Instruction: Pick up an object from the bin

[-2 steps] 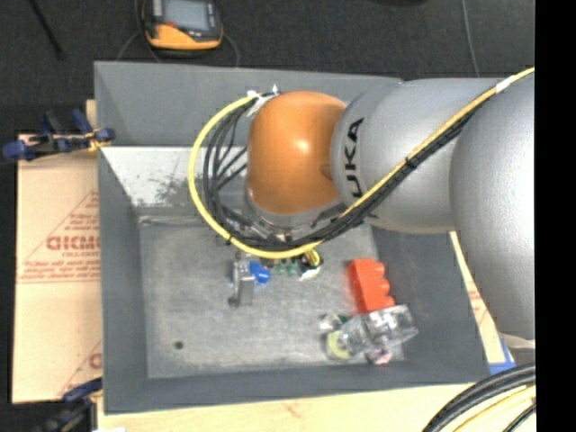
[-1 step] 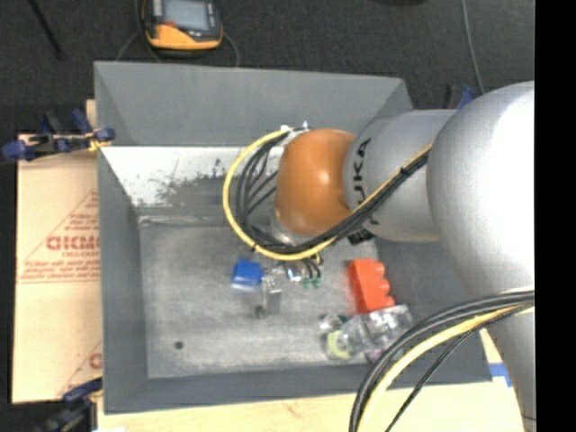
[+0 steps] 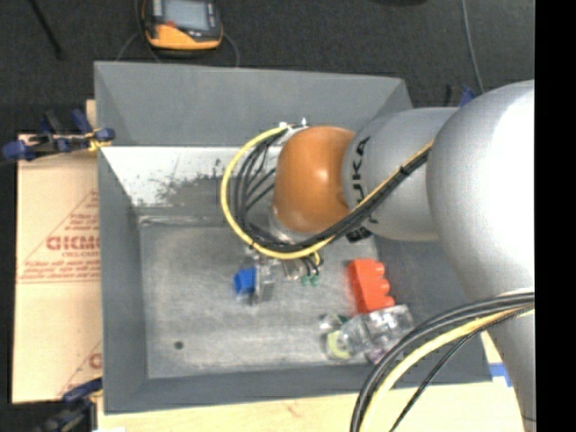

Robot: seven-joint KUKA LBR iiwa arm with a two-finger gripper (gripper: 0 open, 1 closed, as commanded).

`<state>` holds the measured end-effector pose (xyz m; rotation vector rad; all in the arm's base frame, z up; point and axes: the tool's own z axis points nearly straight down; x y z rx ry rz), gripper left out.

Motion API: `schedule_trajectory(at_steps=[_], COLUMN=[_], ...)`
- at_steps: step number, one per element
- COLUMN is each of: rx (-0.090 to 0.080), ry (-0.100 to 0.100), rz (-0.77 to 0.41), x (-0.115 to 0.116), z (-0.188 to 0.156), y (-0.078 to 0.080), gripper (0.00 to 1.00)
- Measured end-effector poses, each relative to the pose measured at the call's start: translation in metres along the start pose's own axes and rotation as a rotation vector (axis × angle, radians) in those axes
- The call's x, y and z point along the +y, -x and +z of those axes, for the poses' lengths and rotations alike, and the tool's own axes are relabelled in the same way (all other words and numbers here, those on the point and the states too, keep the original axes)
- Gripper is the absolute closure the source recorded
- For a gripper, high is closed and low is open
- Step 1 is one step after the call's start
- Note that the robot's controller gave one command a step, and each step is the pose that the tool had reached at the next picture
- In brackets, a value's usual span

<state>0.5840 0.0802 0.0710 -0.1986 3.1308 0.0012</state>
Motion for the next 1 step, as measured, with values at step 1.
schedule_trajectory(at_steps=[1], rx=[-0.006], ry=[0.001], rz=[0.040], x=[0.0236], z=[-0.1355], y=[-0.0193], gripper=[1.00])
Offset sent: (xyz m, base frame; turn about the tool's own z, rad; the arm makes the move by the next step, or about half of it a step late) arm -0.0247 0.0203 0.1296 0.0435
